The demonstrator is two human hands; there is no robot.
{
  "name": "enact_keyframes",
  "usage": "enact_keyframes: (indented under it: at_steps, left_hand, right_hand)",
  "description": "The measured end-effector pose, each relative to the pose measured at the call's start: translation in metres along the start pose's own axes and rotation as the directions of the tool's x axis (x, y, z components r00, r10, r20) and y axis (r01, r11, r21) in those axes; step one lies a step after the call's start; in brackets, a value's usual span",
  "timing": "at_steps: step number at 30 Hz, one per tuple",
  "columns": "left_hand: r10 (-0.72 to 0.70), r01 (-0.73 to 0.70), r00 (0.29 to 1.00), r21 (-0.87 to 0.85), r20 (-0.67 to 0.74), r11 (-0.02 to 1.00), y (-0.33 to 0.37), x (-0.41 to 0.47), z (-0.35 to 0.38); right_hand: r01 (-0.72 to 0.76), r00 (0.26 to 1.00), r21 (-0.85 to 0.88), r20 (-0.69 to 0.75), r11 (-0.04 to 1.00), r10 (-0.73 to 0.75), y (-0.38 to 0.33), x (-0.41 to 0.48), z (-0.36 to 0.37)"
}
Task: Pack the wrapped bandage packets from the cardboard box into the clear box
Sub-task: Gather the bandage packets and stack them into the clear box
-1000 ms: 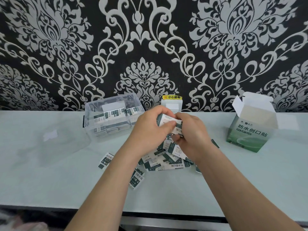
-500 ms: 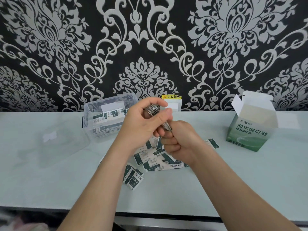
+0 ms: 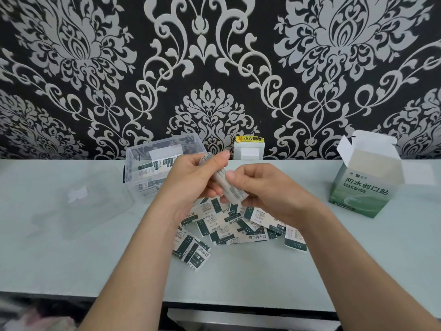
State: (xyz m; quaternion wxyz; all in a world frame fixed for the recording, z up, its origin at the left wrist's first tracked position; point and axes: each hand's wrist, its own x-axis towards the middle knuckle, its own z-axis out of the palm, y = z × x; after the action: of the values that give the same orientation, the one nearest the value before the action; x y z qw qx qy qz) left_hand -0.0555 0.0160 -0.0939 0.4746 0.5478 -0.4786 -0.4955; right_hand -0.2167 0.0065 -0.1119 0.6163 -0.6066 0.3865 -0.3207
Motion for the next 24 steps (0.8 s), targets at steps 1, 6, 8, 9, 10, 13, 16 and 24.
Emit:
enact_keyframes:
  at_steps: [1, 6, 8, 9, 10, 13, 16, 24]
  left_hand:
    - [-0.009, 0.009, 1.0, 0.013, -0.005, 1.0, 0.0, 0.0, 0.0]
    - [-0.05, 0.05, 0.999, -0.02, -0.001, 0.999, 0.0, -0.001, 0.001]
    - [-0.068, 0.068, 0.998, -0.078, -0.006, 0.995, 0.0, -0.001, 0.004]
    - [-0.077, 0.076, 0.997, -0.112, -0.006, 0.991, 0.0, -0.001, 0.005]
    - [-0.086, 0.084, 0.996, -0.15, -0.004, 0.985, 0.0, -0.002, 0.007]
    - [-0.1, 0.096, 0.995, -0.227, -0.007, 0.969, 0.0, -0.003, 0.011]
    - [-0.088, 0.079, 0.996, -0.217, -0.033, 0.973, 0.0, -0.004, 0.012]
    - [0.181, -0.296, 0.93, 0.36, 0.319, 0.885, 0.004, -0.012, -0.005]
  right_hand:
    - [0.003, 1.0, -0.01, 0.001, 1.0, -0.003, 0.0, 0.0, 0.0]
    - [0.009, 0.999, 0.018, 0.038, 1.0, -0.009, -0.001, 0.001, 0.0]
    - [0.009, 0.999, 0.029, 0.047, 1.0, -0.011, -0.001, 0.001, 0.001]
    - [0.009, 0.999, 0.042, 0.044, 0.999, -0.011, -0.001, 0.001, 0.002]
    - [0.012, 0.999, 0.061, 0.04, 0.998, -0.014, -0.001, 0.001, 0.002]
    - [0.013, 0.999, 0.108, 0.043, 0.994, -0.018, -0.006, -0.001, 0.004]
    - [0.007, 0.999, 0.104, 0.045, 0.995, -0.012, -0.008, -0.002, 0.004]
    - [-0.046, 0.998, 0.305, -0.017, 0.951, 0.054, -0.007, 0.003, -0.005]
